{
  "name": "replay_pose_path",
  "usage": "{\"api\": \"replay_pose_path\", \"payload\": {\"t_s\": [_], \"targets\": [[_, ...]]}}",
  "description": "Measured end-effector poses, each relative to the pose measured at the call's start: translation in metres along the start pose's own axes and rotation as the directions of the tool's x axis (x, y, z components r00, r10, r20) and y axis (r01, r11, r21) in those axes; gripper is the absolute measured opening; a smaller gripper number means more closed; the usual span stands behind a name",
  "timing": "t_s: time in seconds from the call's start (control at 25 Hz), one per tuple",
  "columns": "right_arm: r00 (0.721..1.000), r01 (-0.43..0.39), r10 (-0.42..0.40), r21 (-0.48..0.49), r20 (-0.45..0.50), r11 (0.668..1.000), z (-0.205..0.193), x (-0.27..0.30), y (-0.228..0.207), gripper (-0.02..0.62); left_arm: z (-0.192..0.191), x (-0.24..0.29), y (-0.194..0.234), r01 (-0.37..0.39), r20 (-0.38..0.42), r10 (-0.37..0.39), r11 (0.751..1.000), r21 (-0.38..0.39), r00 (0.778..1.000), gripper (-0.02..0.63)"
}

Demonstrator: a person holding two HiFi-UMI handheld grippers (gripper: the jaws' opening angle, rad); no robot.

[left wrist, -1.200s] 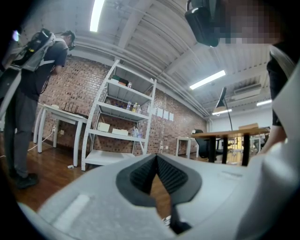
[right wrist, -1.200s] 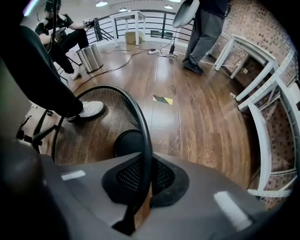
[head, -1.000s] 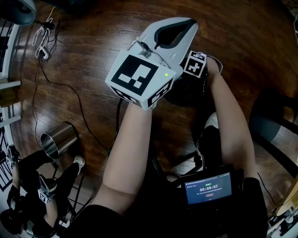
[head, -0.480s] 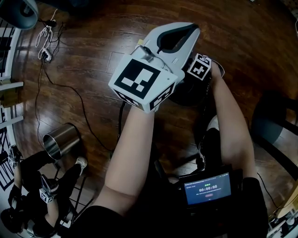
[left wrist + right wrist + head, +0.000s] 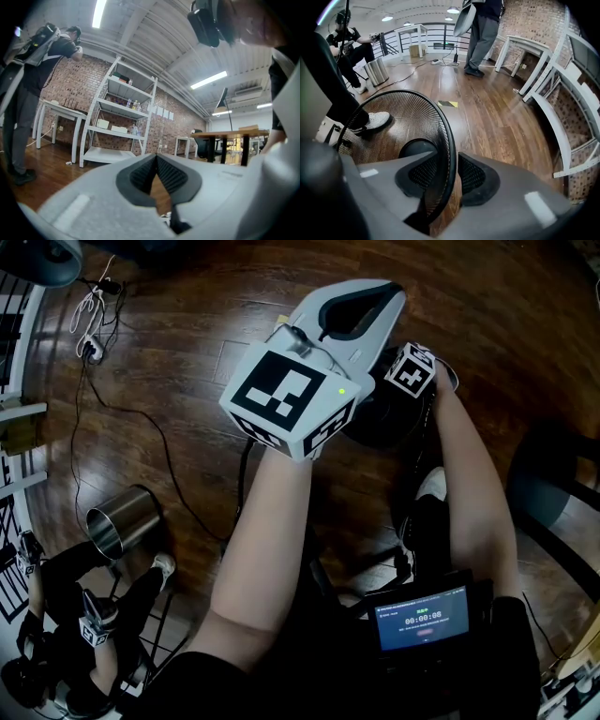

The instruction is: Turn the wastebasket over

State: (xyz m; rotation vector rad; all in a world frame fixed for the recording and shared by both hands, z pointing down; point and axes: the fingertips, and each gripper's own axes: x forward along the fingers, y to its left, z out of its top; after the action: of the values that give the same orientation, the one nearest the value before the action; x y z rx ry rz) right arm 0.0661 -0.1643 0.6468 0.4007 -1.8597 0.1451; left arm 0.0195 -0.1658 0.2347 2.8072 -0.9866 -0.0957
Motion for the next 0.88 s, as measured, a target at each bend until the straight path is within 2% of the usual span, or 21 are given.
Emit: {"api": "replay_pose_path", "payload": {"t_s": [0.32,0.4,0.44,0.52,0.6,0.64,0.76,0.88], "targets": [[0.997,0.039,-0.043,0.059,0.060,0.998,0.005,-0.044,-0.015,0.161,0.004,-0.001,-0.002,-0.001,-0.008,0.001,1.000,0.019,1.000,0.003],[0.986,0.064,-0.083,0.131,0.147,0.989,0.013,-0.066,-0.024,0.160,0.002,-0.001,-0.005,-0.001,-0.019,0.002,1.000,0.030,1.000,0.003],[0.971,0.078,-0.116,0.183,0.210,0.980,0.020,-0.081,-0.031,0.158,0.002,-0.001,-0.006,0.000,-0.023,0.001,0.999,0.034,1.000,0.003],[0.917,0.105,-0.201,0.278,0.345,0.955,0.040,-0.116,-0.046,0.113,0.005,-0.003,-0.006,-0.002,-0.025,0.003,0.999,0.041,1.000,0.003],[0.829,0.118,-0.286,0.349,0.481,0.930,0.060,-0.157,-0.056,0.029,0.008,-0.006,-0.007,-0.007,-0.021,0.008,0.999,0.045,1.000,0.003],[0.777,0.107,-0.312,0.374,0.547,0.921,0.069,-0.179,-0.058,0.014,0.009,-0.007,-0.008,-0.008,-0.020,0.009,0.999,0.048,1.000,0.003],[0.635,0.051,-0.330,0.388,0.698,0.920,0.100,-0.245,-0.049,0.011,0.011,-0.009,-0.011,-0.001,-0.028,0.003,0.998,0.066,1.000,0.003],[0.535,0.045,-0.352,0.389,0.768,0.920,0.121,-0.307,-0.033,0.011,0.011,-0.014,-0.011,0.001,-0.037,0.002,0.997,0.071,0.999,0.003]]}}
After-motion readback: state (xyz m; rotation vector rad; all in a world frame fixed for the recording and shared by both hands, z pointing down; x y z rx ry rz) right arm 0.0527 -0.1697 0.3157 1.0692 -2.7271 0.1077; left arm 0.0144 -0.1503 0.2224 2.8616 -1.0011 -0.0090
